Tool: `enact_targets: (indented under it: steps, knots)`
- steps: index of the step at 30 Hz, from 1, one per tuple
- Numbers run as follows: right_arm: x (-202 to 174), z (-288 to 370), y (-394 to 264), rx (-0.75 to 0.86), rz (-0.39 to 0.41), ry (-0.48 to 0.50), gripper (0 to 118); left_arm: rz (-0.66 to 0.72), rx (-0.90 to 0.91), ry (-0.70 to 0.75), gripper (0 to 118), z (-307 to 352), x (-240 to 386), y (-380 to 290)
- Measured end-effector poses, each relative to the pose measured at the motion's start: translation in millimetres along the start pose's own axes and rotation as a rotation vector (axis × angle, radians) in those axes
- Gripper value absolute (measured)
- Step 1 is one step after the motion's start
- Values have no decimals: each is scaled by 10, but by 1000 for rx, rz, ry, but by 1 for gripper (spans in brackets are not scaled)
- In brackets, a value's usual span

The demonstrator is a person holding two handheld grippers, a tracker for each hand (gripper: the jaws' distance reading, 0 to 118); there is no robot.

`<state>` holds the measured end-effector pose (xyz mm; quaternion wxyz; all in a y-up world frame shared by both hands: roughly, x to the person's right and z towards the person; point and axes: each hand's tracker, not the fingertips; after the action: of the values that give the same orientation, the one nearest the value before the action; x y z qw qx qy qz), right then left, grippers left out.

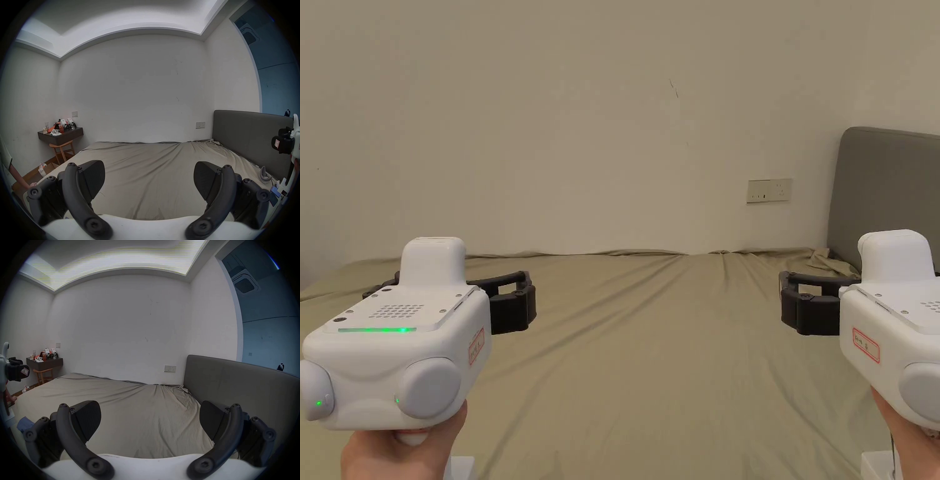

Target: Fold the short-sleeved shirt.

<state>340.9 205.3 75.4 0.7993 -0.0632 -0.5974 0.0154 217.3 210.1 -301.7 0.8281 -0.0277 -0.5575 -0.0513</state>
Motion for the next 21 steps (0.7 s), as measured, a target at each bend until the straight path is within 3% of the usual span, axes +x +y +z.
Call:
enact_targets:
  steps: [21]
  knots:
    - [6,-43,-36,-16,-25,10,118,-9,-3,6,116,-39,22,25]
